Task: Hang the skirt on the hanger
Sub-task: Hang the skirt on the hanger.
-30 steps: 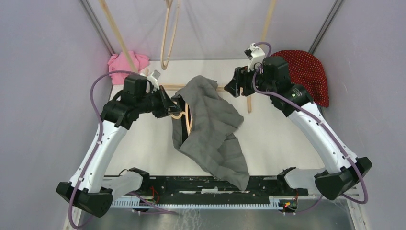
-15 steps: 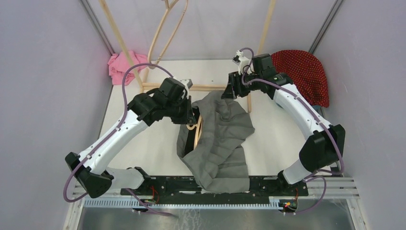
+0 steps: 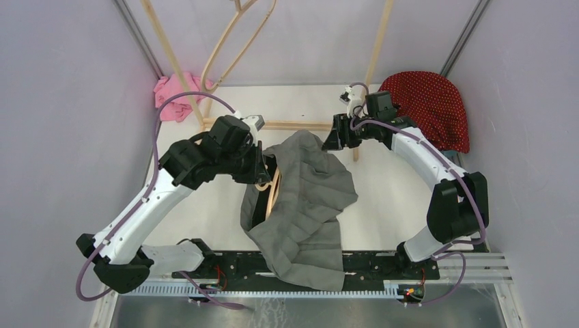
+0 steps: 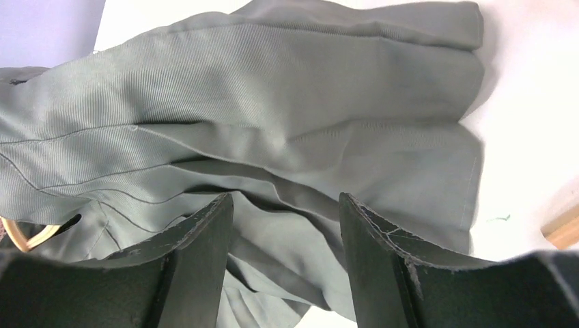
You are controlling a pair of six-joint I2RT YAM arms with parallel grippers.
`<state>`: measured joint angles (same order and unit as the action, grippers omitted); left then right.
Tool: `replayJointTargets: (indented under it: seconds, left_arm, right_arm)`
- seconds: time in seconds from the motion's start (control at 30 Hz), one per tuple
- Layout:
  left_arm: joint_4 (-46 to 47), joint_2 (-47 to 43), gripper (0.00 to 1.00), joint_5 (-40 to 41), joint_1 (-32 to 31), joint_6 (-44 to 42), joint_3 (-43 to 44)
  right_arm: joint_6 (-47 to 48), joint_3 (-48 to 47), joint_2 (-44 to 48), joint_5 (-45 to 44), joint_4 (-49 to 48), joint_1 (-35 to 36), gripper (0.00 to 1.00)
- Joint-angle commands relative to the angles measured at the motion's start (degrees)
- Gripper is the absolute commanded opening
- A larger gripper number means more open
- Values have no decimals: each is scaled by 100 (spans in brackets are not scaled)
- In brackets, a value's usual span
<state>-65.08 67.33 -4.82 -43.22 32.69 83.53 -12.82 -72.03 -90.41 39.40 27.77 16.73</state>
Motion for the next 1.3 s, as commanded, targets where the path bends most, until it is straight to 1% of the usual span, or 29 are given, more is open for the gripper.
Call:
replayJointTargets:
  seconds: [0.0,0.17,0.33,0.6,0.67,0.83,0.87,0.97,1.13,1.27]
  left_arm:
    - [193,-243,4,-427,-28,-234,338]
    - [235,-222,4,-585,-27,-269,358]
    - [367,-203,4,-677,-26,-273,338]
    - [401,-277,3,-773,-28,-276,361]
    - [407,-298,3,-762,-27,-272,352]
    - [396,-366,3,-719,-28,-267,301]
    - [385,-381,3,-703,-28,-264,292]
    - [330,-415,3,-601,-28,-263,286]
    - [277,-479,3,-516,-28,-254,254]
    - [263,-508,3,-501,-28,-254,202]
  right_arm:
    - [-14,83,38,307,-753,28,64]
    - [8,218,-10,548,-1256,84,64]
    - [162,90,-223,622,-1109,279,64]
    - [85,311,-355,631,-1318,337,63]
    - [-9,336,-348,700,-1452,334,56]
    - [-143,340,-293,663,-1575,338,19]
    - [-164,343,-275,646,-1585,338,14]
    - [-203,341,-186,505,-1573,332,8]
    - [-219,370,-2,267,-1487,226,5]
    - [-421,411,149,150,-1598,42,3]
